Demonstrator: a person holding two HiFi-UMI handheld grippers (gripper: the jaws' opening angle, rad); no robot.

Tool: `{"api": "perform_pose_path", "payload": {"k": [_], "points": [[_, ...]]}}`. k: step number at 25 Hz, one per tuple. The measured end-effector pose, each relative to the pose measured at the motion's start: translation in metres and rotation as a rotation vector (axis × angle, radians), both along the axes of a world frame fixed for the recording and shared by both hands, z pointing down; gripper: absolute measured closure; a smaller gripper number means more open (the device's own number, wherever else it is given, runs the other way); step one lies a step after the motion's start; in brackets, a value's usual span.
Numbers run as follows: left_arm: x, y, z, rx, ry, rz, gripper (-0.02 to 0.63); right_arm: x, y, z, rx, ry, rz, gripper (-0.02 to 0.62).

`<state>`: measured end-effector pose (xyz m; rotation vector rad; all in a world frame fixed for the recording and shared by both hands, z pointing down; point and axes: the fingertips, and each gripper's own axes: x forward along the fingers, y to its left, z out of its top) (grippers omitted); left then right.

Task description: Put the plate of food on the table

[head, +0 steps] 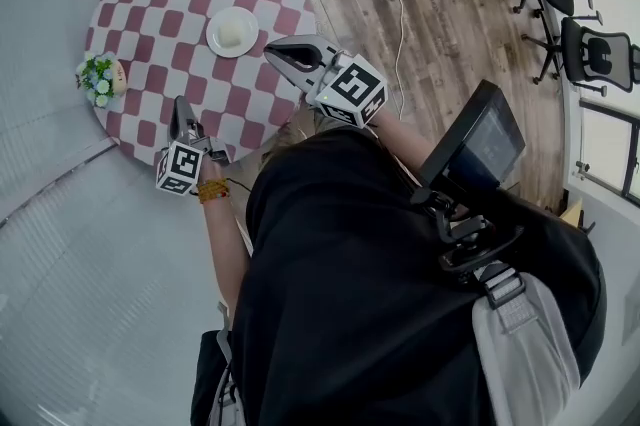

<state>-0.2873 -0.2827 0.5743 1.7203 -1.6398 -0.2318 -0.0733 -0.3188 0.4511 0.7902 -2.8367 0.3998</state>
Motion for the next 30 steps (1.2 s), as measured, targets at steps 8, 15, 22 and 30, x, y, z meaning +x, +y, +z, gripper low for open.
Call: {"api": "perform_pose_path", "payload": {"k": [8,15,22,30], "points": [[0.043,-0.004,-0.074,0.306,-0.244,0.203,0.601,-0.008,0.008,-0.001,0.017,0.004,0.0,0.584],[0.059,0.014,-0.101,0.402,-0.448,0.284,0.601,-0.022,0.022,0.001,0.02,-0.005,-0.028,0.584],[0.066,0.032,-0.103,0.425,-0.516,0.336,0.601,-0.038,0.034,0.006,0.019,-0.004,-0.074,0.584],[0.071,0.039,-0.14,0.501,-0.594,0.339,0.601,-0.065,0.042,-0.021,0.174,-0.034,-0.146,0.584]]}}
